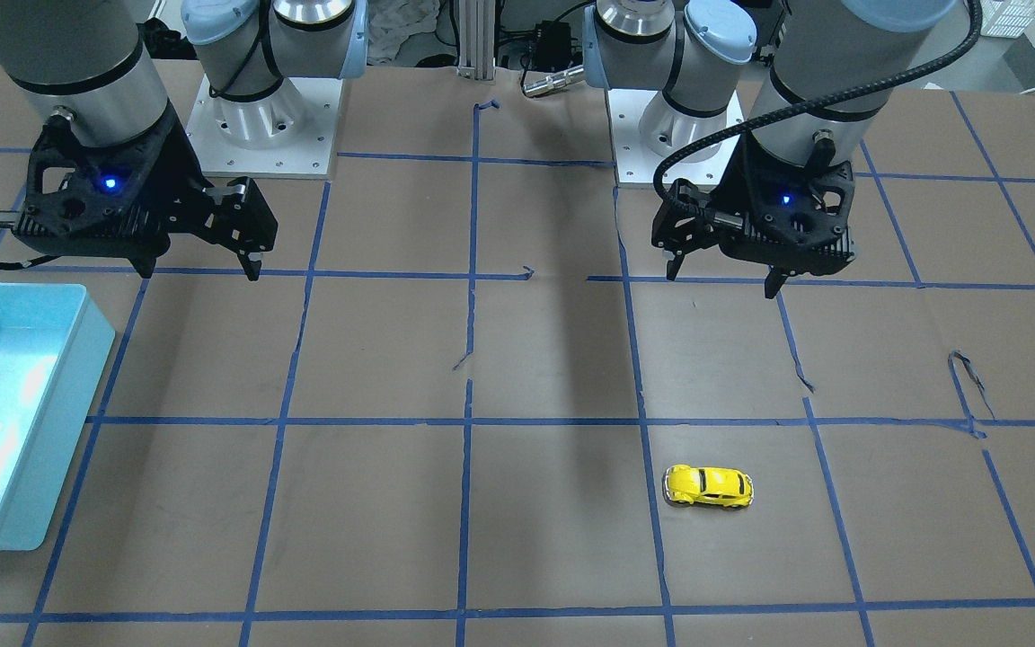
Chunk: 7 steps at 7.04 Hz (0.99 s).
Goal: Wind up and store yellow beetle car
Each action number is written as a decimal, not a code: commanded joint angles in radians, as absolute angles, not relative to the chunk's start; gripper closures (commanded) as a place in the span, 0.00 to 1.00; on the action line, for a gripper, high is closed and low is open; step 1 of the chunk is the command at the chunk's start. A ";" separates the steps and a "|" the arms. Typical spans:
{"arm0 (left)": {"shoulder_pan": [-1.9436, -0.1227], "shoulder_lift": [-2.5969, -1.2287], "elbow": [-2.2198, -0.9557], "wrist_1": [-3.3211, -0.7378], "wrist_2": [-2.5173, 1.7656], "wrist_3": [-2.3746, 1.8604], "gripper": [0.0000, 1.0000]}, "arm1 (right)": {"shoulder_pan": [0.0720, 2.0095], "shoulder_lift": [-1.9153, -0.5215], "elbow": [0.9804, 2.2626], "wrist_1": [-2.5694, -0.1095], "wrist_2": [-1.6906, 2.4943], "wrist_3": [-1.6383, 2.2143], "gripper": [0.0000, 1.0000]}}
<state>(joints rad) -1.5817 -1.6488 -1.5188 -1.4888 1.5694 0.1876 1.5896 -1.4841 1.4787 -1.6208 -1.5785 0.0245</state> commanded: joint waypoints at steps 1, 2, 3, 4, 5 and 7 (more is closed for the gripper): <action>-1.582 -1.649 -1.522 -1.489 1.572 0.187 0.00 | 1.589 -1.483 1.477 -1.621 -1.578 0.025 0.00; -1.580 -1.649 -1.523 -1.489 1.577 0.189 0.00 | 1.589 -1.483 1.479 -1.621 -1.577 0.025 0.00; -1.578 -1.654 -1.526 -1.489 1.583 0.187 0.00 | 1.591 -1.483 1.479 -1.621 -1.575 0.025 0.00; -1.578 -1.661 -1.523 -1.482 1.579 0.187 0.00 | 1.589 -1.483 1.477 -1.621 -1.577 0.025 0.00; -1.577 -1.661 -1.523 -1.465 1.577 0.187 0.00 | 1.589 -1.483 1.479 -1.621 -1.575 0.025 0.00; -1.577 -1.660 -1.523 -1.465 1.568 0.176 0.00 | 1.591 -1.483 1.482 -1.623 -1.569 0.026 0.00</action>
